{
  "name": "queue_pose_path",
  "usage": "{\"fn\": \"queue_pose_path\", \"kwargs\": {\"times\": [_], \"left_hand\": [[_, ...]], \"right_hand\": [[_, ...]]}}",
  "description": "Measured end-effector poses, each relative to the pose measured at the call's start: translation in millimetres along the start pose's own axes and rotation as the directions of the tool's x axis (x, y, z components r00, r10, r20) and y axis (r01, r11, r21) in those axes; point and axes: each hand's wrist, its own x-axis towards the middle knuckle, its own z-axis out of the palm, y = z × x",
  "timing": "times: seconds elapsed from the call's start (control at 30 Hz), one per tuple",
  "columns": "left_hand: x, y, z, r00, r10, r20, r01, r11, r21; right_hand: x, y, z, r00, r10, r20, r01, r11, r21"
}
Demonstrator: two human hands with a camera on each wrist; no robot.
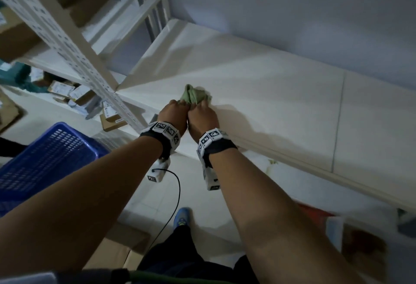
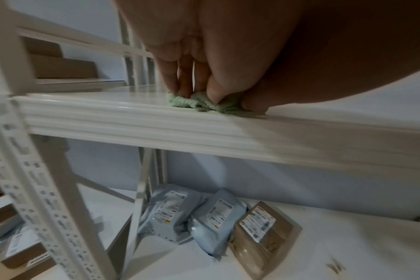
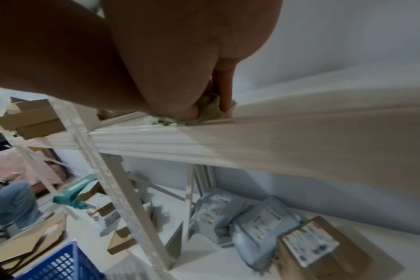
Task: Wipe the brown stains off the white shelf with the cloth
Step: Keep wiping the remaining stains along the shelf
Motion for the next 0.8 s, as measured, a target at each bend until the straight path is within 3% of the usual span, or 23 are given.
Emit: {"fn": "queue_pose_path", "kwargs": {"times": [0.2,0.4,0.5,0.67,0.8], "left_hand": [[-17.9,147.9,24.7,0.995,0.068,0.076,-0.069,0.998,0.008],[-35.3,322.6,59.3,0.965,0.238,0.105,-0.236,0.971,-0.03],[-45.1,403.4,75.0,0.939,0.335,0.081,-0.335,0.942,-0.014],[-55.6,529.3,104.0,0.832,0.546,0.1,-0.554,0.828,0.083],[-70.8,616.1,126.6,0.761,0.639,0.114,-0.647,0.761,0.049]], "right_hand": [[-92.8,121.5,1.2,0.999,0.051,-0.015,-0.051,0.999,-0.007],[-210.4,256.5,8.1,0.957,0.255,-0.136,-0.257,0.966,0.002],[-264.4,315.6,7.2,0.924,0.359,-0.133,-0.361,0.933,0.005],[-354.6,398.9,10.2,0.809,0.531,-0.253,-0.544,0.839,0.025],[-421.9,449.9,8.4,0.715,0.685,-0.14,-0.688,0.725,0.038]]}}
